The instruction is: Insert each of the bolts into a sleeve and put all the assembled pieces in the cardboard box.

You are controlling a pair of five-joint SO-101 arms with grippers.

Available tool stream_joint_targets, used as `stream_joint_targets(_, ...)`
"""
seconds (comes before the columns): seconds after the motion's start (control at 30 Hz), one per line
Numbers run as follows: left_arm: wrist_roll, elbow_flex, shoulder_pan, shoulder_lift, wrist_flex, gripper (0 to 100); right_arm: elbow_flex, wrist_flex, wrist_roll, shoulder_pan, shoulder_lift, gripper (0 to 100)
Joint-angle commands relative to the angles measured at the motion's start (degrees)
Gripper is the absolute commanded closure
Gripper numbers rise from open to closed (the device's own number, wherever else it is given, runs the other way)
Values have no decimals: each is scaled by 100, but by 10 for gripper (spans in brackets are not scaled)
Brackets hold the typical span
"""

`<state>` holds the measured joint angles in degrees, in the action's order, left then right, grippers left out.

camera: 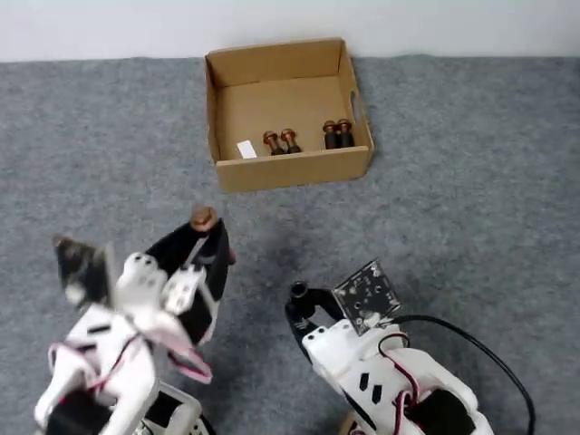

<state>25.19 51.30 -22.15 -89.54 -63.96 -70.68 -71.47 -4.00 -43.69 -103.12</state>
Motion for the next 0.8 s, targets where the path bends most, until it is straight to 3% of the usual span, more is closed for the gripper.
stream_joint_targets(0.0, 35, 224, -352, -958, 246, 994, 44, 189, 229, -312, -22, 990)
stream_joint_targets(0.23, 237, 453, -703, -1433, 264, 994, 44, 374, 246, -637, -22, 990)
stream_joint_targets(0.47, 396, 453, -1073, -1424, 281, 994, -158, 954, 791, -769, -22, 990)
stream_joint_targets(0.77, 404, 488, -1196, -1407, -334, 994, -141, 1007, 853, -760, -22, 990)
